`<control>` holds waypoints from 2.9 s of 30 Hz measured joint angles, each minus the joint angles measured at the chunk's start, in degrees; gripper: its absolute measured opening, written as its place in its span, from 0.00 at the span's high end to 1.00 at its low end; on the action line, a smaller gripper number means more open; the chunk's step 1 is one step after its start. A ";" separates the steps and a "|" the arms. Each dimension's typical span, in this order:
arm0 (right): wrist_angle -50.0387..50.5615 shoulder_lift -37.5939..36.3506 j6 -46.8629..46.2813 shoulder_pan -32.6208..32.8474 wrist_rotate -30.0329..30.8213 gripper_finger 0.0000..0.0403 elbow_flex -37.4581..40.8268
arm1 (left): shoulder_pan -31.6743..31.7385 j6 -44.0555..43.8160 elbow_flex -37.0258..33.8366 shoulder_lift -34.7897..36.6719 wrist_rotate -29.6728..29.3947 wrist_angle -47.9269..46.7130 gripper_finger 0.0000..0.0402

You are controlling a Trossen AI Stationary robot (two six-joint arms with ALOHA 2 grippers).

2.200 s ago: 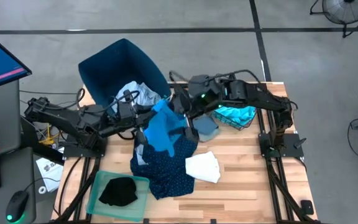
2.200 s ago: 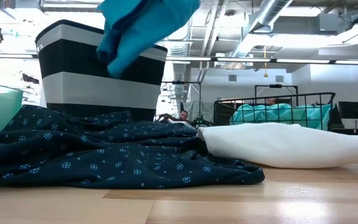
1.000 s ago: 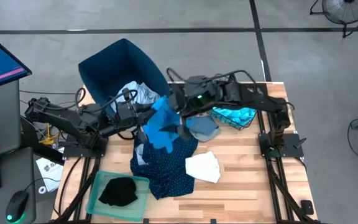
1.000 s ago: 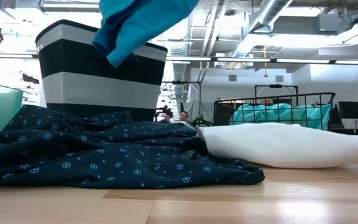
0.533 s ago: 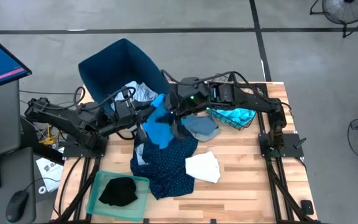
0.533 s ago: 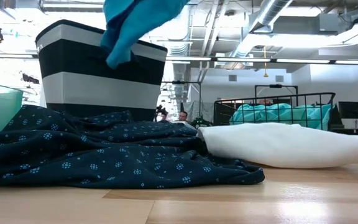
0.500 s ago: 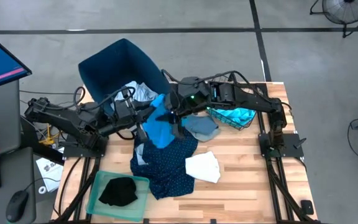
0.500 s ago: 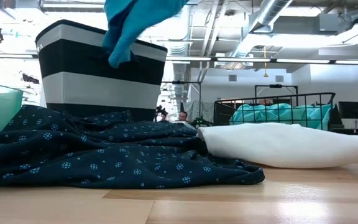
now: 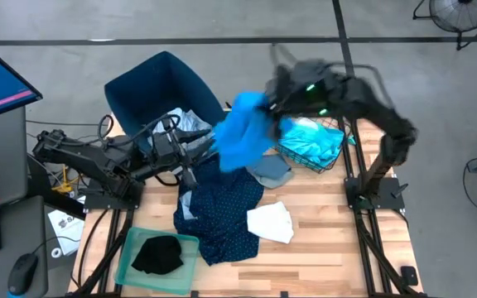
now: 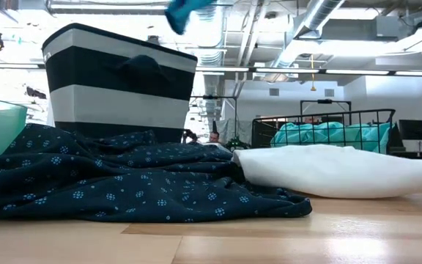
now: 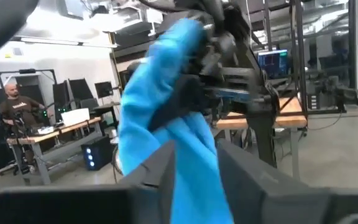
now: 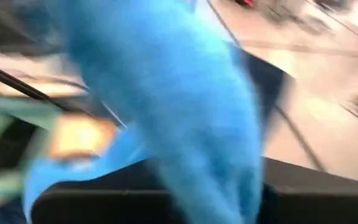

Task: Pick & Place Cloths
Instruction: Put the blue shorts into the black wire basket

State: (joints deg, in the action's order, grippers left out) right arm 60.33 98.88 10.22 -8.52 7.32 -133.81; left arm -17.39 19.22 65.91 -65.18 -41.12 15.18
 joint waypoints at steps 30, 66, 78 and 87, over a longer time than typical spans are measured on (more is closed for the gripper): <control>25.99 -1.97 0.39 -38.00 -6.10 1.00 0.68 | -1.95 -5.05 0.00 -0.57 -11.59 -1.21 0.56; -34.01 -19.56 -11.27 -41.31 -3.40 0.94 93.67 | -2.91 -5.06 -0.02 -0.55 -13.27 -1.23 0.56; -28.20 -20.19 -13.95 -38.15 1.42 0.68 90.02 | -2.91 -6.19 -0.05 -0.55 -15.02 -1.20 0.45; -17.58 -25.57 -13.27 -37.89 0.22 0.29 77.09 | -2.91 -6.58 -0.05 -0.55 -15.02 -3.87 0.38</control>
State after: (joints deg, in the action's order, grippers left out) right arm 42.74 73.31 -3.05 -46.41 7.54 -56.71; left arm -20.29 12.64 65.87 -65.73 -56.14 11.31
